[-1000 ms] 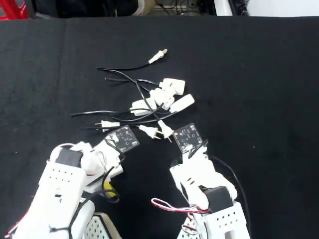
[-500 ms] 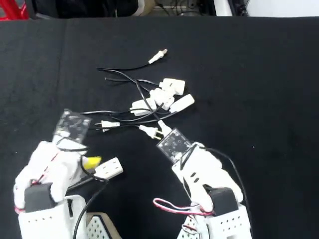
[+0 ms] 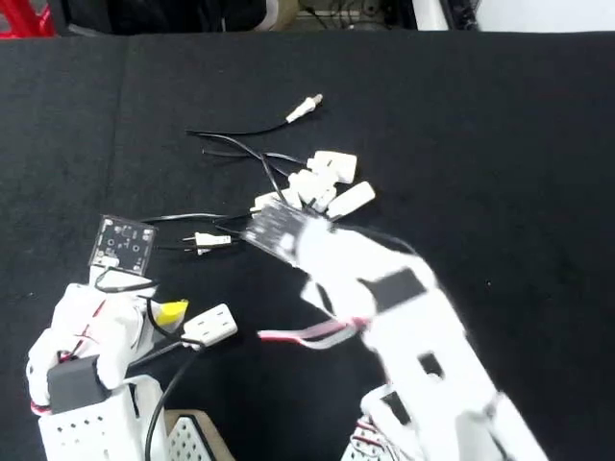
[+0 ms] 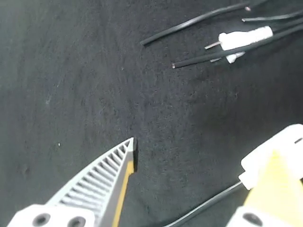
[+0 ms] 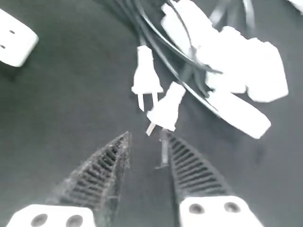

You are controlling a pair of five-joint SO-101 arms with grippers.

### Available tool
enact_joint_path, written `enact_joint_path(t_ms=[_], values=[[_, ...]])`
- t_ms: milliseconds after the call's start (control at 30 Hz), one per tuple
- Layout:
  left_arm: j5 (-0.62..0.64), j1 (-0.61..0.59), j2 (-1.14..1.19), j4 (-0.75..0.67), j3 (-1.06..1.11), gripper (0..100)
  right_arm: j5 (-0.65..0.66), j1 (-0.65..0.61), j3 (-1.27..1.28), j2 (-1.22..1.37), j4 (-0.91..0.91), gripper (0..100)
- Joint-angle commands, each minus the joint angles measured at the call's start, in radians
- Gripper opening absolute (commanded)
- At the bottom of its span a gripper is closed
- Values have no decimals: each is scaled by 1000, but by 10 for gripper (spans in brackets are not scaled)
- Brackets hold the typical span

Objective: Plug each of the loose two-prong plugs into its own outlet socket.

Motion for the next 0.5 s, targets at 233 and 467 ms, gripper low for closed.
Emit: enact_joint_path(t_ms=[233,467], values=[[43,-36,-3,-75,119,396,120,-98,-317,509,-58,152],[-55,-42,-3,-112,231,396,120,-83,-412,708,-163,153]])
